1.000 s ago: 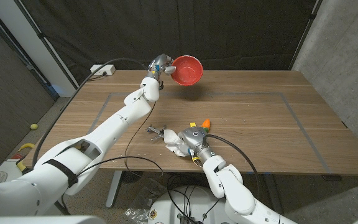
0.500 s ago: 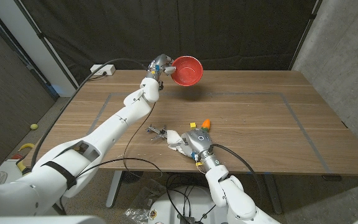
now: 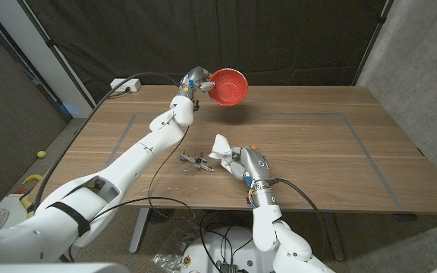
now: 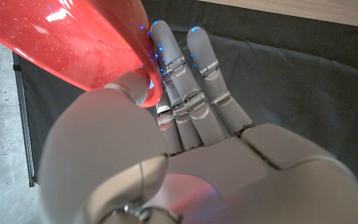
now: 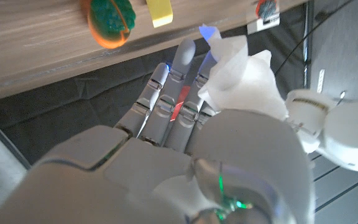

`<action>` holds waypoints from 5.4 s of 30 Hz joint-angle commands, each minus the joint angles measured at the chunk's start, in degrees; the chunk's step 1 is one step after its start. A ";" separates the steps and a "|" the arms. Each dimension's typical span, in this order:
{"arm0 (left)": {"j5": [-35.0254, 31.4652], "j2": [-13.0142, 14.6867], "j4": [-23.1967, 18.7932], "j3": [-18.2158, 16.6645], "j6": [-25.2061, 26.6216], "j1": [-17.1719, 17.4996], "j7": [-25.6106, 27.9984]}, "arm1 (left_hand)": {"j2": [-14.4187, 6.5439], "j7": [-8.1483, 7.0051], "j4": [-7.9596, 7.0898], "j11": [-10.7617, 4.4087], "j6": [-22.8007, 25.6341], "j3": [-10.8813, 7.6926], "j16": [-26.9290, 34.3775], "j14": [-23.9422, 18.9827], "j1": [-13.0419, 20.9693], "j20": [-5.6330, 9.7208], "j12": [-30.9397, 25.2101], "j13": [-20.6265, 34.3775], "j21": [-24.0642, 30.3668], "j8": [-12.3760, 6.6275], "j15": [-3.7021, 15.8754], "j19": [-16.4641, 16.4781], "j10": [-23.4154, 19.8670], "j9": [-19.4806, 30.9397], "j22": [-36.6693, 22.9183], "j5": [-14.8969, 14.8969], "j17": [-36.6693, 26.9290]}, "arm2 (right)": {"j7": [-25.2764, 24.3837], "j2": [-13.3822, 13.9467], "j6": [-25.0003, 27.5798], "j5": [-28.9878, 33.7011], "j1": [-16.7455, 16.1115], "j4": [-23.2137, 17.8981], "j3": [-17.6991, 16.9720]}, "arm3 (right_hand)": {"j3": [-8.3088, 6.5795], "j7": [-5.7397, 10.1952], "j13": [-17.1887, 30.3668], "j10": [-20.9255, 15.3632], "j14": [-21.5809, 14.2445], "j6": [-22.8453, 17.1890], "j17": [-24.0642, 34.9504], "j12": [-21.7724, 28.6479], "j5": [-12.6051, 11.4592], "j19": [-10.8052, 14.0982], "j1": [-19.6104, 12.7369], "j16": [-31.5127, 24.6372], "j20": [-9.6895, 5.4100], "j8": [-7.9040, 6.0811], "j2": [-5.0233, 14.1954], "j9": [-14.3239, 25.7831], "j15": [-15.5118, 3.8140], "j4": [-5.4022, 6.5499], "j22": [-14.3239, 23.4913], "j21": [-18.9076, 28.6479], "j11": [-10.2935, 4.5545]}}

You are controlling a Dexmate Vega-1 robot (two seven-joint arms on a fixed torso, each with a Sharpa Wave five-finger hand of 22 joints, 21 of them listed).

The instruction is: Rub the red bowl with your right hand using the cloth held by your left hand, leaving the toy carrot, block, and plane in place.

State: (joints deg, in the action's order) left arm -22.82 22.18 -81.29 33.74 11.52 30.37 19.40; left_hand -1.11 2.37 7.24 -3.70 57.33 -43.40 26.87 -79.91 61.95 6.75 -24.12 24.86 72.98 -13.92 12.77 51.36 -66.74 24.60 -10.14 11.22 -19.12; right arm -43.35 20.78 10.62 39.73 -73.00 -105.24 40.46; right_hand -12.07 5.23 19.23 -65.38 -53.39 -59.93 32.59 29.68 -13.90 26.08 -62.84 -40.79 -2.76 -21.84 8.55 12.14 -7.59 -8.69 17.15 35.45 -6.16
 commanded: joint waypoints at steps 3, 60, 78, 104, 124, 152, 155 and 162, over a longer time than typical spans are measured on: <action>0.17 1.02 -3.41 -1.13 1.40 1.96 0.17 | -3.00 3.78 -0.17 -1.32 4.15 -0.70 0.39 -0.12 2.39 4.20 -0.43 0.24 0.35 0.02 0.13 0.41 -1.25 0.36 -0.04 0.13 -0.22 | -4.32 -2.56 -16.22 -20.29 -0.86 1.91 -4.30 | 0.04 -0.01 0.52 -0.41 -0.44 -0.63 0.59 0.48 0.10 0.25 -0.62 -0.61 -2.40 -0.28 0.29 0.26 -5.53 0.45 0.43 1.00 0.42; 11.16 2.14 -7.19 -4.42 2.48 4.69 -4.85 | -2.76 3.72 -0.07 -1.57 4.55 -1.24 0.49 -0.01 1.99 4.31 -0.27 0.34 0.99 0.65 0.17 0.39 -1.21 0.56 -0.08 0.11 -0.10 | 5.91 -12.53 -35.12 -50.65 4.38 9.34 -13.05 | 0.58 -0.06 3.10 0.04 0.26 -0.92 -0.76 -0.06 1.00 -1.68 -1.14 1.49 -1.95 -0.01 0.70 0.28 -5.33 1.68 1.97 5.80 -0.27; 24.47 3.23 -6.65 -5.87 6.10 2.07 -18.76 | -2.79 3.75 0.00 -1.53 4.46 -1.36 0.56 -0.09 1.96 4.34 -0.15 0.24 1.27 0.84 0.19 0.39 -1.25 0.69 -0.08 0.09 -0.07 | -7.85 -15.83 -22.52 -36.29 5.34 9.05 -13.35 | 0.72 -0.36 2.90 -0.11 -0.33 -0.85 -1.15 -0.65 1.10 -2.05 -1.01 1.94 -1.76 0.15 0.51 0.18 -5.26 1.89 2.08 7.06 0.82; 28.82 5.06 -3.76 -0.97 10.55 -4.08 -28.97 | -2.95 4.11 0.16 -1.09 4.59 -1.54 0.57 -0.14 2.10 4.41 0.11 -0.08 1.69 1.31 0.19 0.43 -1.55 0.13 -0.08 -0.08 0.14 | -13.78 -18.11 -6.39 -24.36 10.93 7.58 -10.70 | 1.07 -0.90 3.05 -1.14 -0.86 -1.42 -1.59 -0.94 1.16 -2.92 -1.20 1.97 -1.34 0.22 0.30 0.07 -5.07 1.83 3.27 9.34 0.97; 35.15 3.74 2.75 -0.05 12.53 -8.64 -39.05 | -3.20 4.71 0.45 -1.01 5.03 -1.60 0.61 -0.30 2.42 4.44 0.27 -0.22 2.13 1.49 0.20 0.69 -1.83 -0.43 -0.08 -0.43 0.64 | -15.80 -21.14 -5.42 -23.31 14.08 13.40 -9.10 | 1.31 -1.01 2.61 -2.28 -1.40 -2.41 -1.71 -1.45 1.18 -3.26 -1.33 2.00 -1.36 0.34 -0.05 -0.26 -4.96 1.70 3.84 11.23 1.49; 39.37 0.89 5.63 -2.37 12.95 -8.14 -36.59 | -3.37 5.40 0.82 -0.88 5.22 -1.57 0.95 -0.48 2.86 4.42 0.48 -0.38 2.52 1.62 0.23 0.87 -2.20 -1.01 -0.03 -0.82 1.26 | -16.54 -18.31 -7.50 -12.59 13.69 12.45 0.63 | 1.55 -0.69 2.43 -3.57 -1.56 -3.87 -1.52 -2.03 1.08 -3.48 -2.00 2.24 -1.49 0.73 -0.86 -0.68 -5.03 1.05 3.47 13.14 1.11; 39.57 1.06 5.22 -2.42 12.93 -7.96 -36.60 | -3.37 5.32 0.86 -0.83 5.16 -1.57 1.05 -0.53 2.90 4.41 0.54 -0.48 2.56 1.64 0.24 0.88 -2.26 -1.03 -0.02 -0.84 1.25 | -16.02 -18.43 -7.30 -12.86 13.74 12.94 0.69 | 1.56 -0.73 2.42 -3.69 -1.59 -3.83 -1.51 -2.05 1.07 -3.52 -2.00 2.25 -1.44 0.81 -0.86 -0.70 -5.01 1.05 3.41 13.23 1.14; 40.40 1.93 3.93 -2.86 13.37 -7.32 -36.84 | -3.41 5.40 0.83 -0.69 5.15 -1.54 1.14 -0.48 2.91 4.41 0.57 -0.49 2.62 1.59 0.21 0.87 -2.36 -0.99 -0.01 -0.88 1.38 | -16.68 -18.64 -7.83 -12.84 14.30 13.83 0.24 | 1.59 -0.99 2.52 -3.63 -1.68 -3.75 -1.40 -2.24 1.03 -3.67 -2.07 2.24 -1.49 1.10 -0.86 -0.76 -5.01 1.02 3.23 13.60 1.13</action>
State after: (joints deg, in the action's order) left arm 16.42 23.43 -76.07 31.49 24.50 22.32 -17.45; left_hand -1.39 2.91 8.04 -3.37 57.64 -44.53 27.72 -80.32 61.67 7.06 -23.23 24.32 75.25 -12.09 12.61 51.68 -67.46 23.54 -10.14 10.09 -17.68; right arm -59.93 2.11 3.32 26.14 -58.96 -92.43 39.90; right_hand -10.42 3.35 21.57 -68.54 -54.54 -62.76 30.95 27.67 -12.78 22.66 -64.30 -38.56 -2.46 -20.95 7.60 11.23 -7.91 -7.66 20.45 48.55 -4.84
